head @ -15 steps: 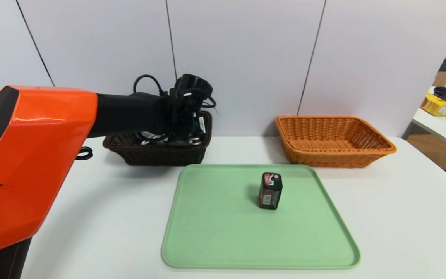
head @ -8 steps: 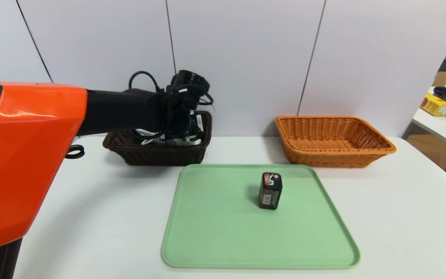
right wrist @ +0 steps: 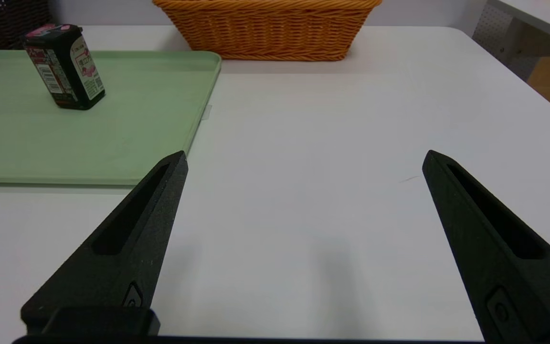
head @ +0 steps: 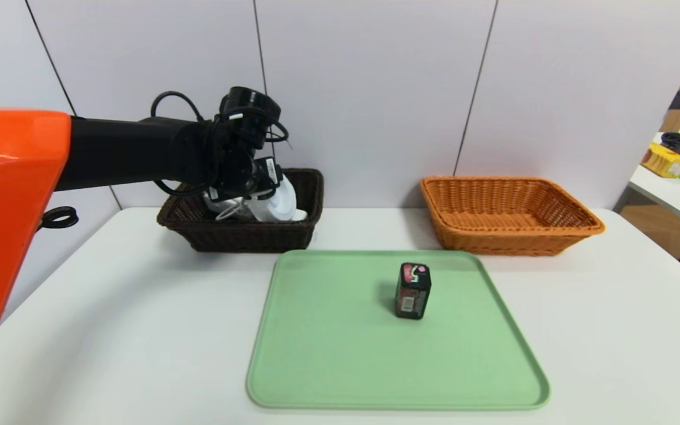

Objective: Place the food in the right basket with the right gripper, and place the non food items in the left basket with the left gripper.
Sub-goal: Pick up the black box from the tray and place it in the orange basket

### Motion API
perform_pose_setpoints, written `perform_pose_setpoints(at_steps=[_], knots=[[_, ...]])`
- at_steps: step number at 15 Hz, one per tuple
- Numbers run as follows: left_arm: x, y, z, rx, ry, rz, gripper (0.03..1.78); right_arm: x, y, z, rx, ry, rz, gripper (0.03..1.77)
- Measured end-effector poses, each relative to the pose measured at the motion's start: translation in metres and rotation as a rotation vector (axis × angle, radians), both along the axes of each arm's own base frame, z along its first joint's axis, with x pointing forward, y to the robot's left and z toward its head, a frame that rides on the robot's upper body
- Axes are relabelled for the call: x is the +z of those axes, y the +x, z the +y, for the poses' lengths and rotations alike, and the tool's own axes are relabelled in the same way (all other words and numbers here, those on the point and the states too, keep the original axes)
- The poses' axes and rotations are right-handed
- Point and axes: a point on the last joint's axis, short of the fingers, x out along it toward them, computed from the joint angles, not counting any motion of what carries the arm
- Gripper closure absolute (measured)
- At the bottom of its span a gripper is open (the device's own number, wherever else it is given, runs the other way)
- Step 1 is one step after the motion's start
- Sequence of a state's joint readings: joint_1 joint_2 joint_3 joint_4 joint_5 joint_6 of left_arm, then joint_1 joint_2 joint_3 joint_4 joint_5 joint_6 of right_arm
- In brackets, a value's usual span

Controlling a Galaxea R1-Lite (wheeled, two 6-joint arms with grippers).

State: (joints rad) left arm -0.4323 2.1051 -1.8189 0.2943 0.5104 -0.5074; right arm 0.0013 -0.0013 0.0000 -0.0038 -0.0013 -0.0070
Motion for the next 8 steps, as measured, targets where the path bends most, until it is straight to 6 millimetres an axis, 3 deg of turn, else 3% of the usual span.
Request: perform_pose_setpoints(at_steps=[8], knots=[[0.019, -0.005, 0.015, 0.027, -0.015, -0.042, 0.15, 0.0, 0.0, 0.0, 0.0, 0.0, 0.0, 0.1]])
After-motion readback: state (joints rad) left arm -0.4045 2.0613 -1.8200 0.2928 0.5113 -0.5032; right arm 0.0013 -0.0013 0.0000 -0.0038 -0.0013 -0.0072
